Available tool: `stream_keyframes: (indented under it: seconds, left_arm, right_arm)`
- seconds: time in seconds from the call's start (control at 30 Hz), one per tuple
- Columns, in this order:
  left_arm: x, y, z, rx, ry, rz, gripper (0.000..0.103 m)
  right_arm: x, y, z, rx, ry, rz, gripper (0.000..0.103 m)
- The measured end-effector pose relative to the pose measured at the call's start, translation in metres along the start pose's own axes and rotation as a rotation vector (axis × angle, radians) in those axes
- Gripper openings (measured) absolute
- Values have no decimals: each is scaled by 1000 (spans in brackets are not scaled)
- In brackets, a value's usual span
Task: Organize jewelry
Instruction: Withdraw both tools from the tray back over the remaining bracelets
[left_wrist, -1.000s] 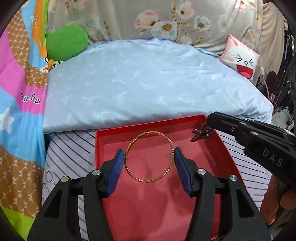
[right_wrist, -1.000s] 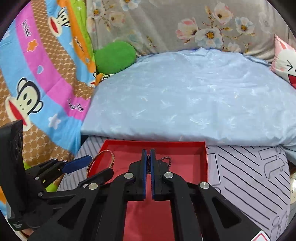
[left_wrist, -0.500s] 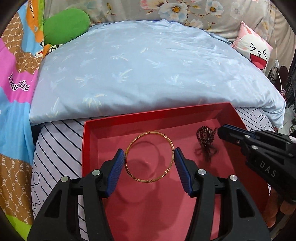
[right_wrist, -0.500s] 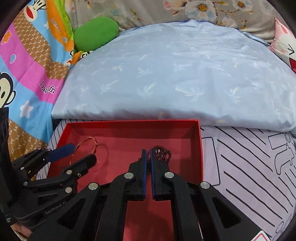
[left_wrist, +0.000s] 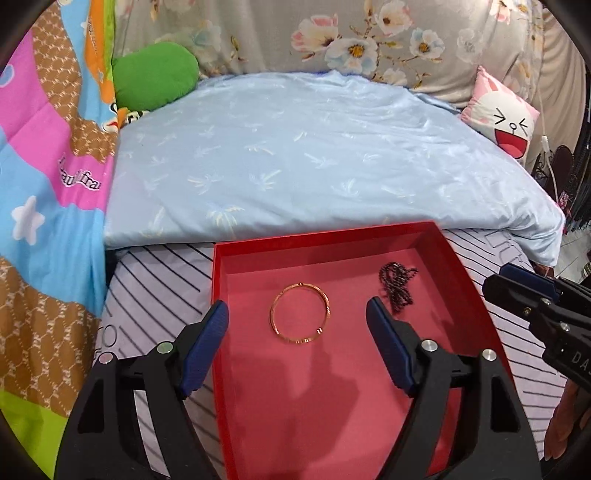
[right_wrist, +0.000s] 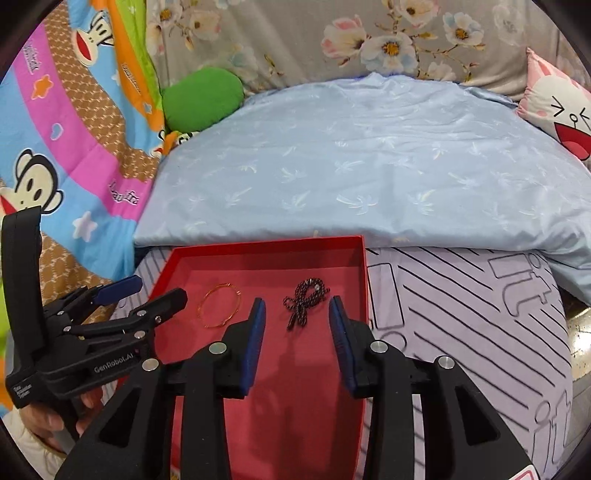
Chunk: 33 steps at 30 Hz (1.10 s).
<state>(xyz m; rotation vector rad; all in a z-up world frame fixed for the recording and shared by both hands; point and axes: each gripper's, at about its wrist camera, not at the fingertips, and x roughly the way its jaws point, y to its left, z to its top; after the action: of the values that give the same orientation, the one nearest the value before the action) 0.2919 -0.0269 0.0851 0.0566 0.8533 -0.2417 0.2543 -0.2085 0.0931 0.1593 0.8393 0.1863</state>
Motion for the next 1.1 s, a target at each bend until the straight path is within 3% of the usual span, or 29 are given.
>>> stream_keyframes:
  seconds: [0.23,0.5,0.8,1.1]
  left_arm:
    - [-55,-8,-45,18,-43,17,73]
    - [-97,-12,-104,-13,-69,22,73]
    - [-111,-13,-161,-63,-32,25,73]
    - [-111,-13,-206,-91,30,40,73]
  right_arm:
    - [-56,7,-46,-3,-29,0,43]
    - [-92,19,-107,-30,-25,-22,44]
    - [-97,27,-162,-29,58,-16,44]
    - [-90,41,-197,-68,103,-24,46]
